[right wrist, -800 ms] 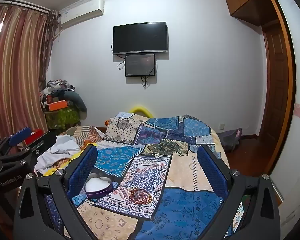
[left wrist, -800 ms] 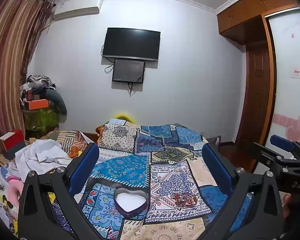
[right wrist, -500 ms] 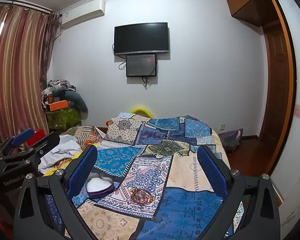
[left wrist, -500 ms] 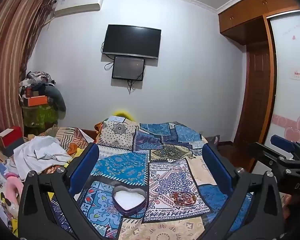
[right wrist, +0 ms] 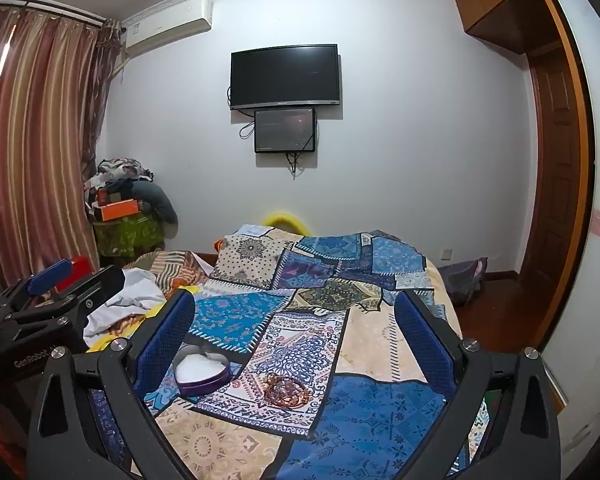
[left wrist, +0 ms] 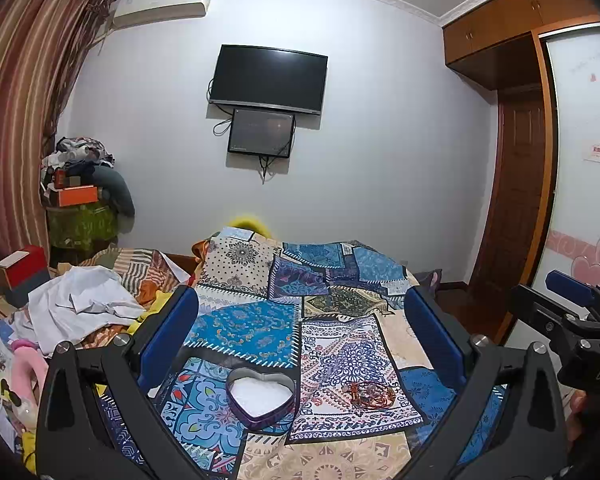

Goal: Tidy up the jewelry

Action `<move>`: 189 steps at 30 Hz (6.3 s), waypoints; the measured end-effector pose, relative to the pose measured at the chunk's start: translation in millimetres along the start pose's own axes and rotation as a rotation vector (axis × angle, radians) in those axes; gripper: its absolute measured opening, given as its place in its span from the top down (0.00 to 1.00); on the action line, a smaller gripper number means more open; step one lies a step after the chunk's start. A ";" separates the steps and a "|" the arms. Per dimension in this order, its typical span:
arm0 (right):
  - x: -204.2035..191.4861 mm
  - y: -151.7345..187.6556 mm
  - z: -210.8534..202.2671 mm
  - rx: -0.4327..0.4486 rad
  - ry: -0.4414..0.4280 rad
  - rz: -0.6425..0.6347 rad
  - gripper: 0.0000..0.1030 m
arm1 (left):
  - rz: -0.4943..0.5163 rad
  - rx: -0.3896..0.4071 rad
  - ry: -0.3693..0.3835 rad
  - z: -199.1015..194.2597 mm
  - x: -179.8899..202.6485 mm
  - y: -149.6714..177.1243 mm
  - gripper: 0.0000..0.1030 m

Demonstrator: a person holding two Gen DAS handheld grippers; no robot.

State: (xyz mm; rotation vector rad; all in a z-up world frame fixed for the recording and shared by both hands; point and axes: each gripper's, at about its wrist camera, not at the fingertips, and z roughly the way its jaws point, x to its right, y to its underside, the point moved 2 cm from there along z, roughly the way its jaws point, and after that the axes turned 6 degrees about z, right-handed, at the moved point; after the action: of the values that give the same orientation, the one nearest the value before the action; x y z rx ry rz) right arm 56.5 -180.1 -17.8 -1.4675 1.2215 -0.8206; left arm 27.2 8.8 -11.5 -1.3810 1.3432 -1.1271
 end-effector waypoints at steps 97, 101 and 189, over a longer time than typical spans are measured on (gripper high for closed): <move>76.6 93.9 122.5 -0.444 0.050 0.072 0.20 | 0.047 -0.578 0.114 174.1 34.4 116.3 0.34; 75.0 98.5 129.2 -0.475 0.013 0.078 0.32 | 0.047 -0.606 0.154 182.1 41.8 124.6 0.50; -83.4 77.7 180.6 -0.513 -0.253 -0.101 0.94 | -0.082 -0.356 0.090 112.7 -81.2 73.7 0.92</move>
State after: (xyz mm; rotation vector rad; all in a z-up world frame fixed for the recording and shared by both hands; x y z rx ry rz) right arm 181.7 -48.6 -130.1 -1.9916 1.2216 -0.3761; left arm 122.3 87.6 -108.8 -1.6677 1.6223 -1.0472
